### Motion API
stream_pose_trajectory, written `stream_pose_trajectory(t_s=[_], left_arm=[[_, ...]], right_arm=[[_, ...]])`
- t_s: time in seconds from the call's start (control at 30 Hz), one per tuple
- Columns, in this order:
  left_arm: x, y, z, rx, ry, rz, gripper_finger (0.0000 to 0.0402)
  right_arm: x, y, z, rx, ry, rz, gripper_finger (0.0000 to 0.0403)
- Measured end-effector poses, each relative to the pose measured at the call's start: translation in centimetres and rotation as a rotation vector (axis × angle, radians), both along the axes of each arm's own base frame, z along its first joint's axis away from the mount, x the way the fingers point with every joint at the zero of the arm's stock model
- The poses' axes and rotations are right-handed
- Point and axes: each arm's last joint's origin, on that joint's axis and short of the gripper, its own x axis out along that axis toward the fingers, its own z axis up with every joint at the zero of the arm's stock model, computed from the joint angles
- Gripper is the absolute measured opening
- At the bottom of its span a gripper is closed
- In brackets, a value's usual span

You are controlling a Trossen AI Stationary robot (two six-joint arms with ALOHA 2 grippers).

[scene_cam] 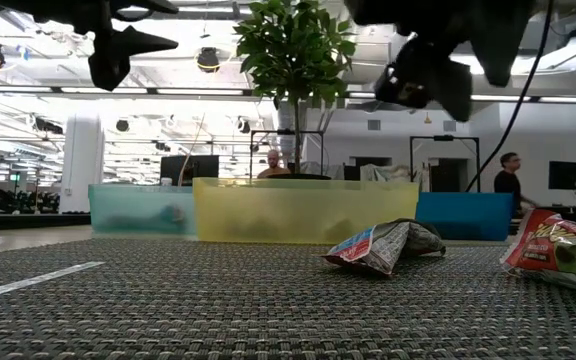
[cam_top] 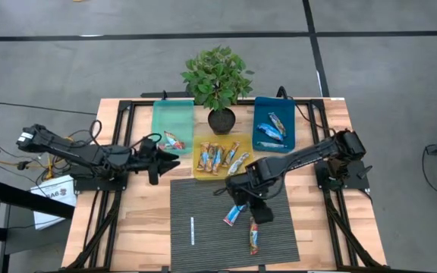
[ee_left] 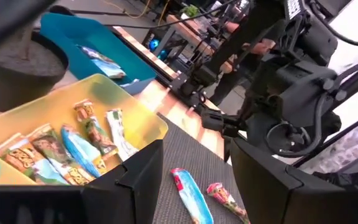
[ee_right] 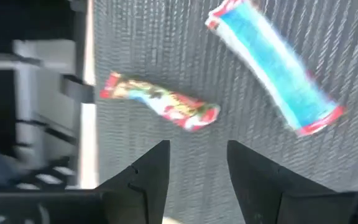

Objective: Pick and place Granola Bars by type
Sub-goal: Put the red granola bar into the green bin

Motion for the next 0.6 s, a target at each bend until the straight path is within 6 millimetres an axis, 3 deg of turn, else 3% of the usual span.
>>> stream_pose_trajectory(t_s=[0.27,0.6], left_arm=[[0.7,-0.7,0.2,-0.092,-0.016,0.025,0.0181],[1.1,-0.9,0.8,-0.17,-0.028,0.03,0.0181]], right_arm=[[0.2,0.0,-0.1,-0.184,-0.14,0.176,0.015],[1.3,0.3,-0.5,-0.204,-0.305,0.227,0.015]])
